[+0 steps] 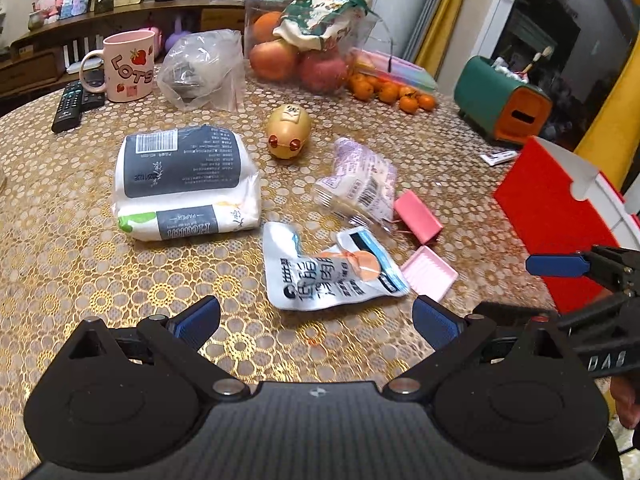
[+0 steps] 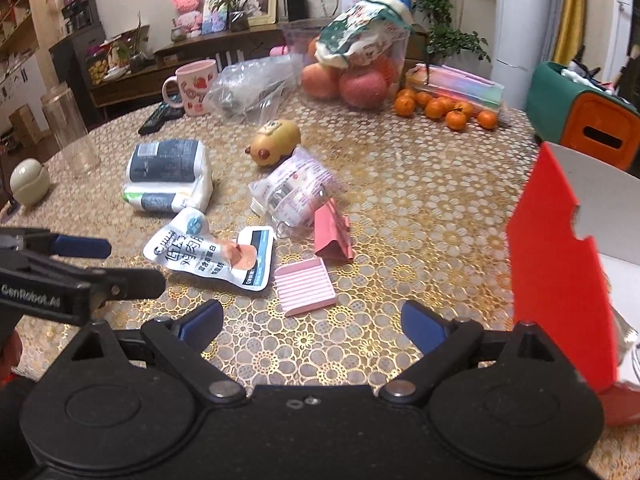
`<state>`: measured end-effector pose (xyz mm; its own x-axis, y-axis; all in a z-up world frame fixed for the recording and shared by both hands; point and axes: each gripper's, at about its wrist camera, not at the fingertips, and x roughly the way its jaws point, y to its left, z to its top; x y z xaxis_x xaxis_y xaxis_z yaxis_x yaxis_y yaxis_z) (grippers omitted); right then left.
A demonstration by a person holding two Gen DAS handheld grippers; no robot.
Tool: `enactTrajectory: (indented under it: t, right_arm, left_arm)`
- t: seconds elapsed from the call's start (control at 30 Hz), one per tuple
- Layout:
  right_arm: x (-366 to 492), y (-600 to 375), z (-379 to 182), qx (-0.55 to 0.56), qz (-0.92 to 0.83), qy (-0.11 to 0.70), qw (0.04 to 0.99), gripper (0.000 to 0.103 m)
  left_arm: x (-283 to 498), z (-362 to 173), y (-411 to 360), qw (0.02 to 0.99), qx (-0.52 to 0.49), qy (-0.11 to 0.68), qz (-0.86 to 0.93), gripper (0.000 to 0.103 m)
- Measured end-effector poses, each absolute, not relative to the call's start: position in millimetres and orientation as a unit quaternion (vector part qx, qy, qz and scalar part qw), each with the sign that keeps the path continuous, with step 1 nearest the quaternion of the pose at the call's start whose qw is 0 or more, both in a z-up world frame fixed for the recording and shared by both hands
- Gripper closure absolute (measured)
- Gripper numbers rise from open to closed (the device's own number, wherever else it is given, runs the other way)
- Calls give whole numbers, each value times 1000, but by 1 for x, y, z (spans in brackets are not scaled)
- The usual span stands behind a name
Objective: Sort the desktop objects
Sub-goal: 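Withdraw both open tools from the box toward the items on the table, then grasp the white-and-blue snack pouch with the left tool while the right tool grasps the pink note pad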
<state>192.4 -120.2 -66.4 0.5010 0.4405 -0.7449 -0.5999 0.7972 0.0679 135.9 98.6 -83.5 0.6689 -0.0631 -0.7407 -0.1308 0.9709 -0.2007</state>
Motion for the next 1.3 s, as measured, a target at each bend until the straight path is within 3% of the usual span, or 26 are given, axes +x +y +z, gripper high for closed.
enactTrajectory:
  t: [0.5,0.8,1.07,1.3]
  right_arm:
    - [214,-94,-102,-139,320,405,845,13]
    - [220,-92,-111,-139,323,412,840,28]
    - [221,-89,-112,-147,325,405,842,33]
    - [222,-88,-112,-153,326,398,844,40]
  left_arm:
    - [177,-101,100,903,-111,414,30,1]
    - [182,-109,101,904,-108,412,37,2]
    - [186,-114,96,903,-97,417,36,15]
    - [189,-113,94,905,-98,413,26,34]
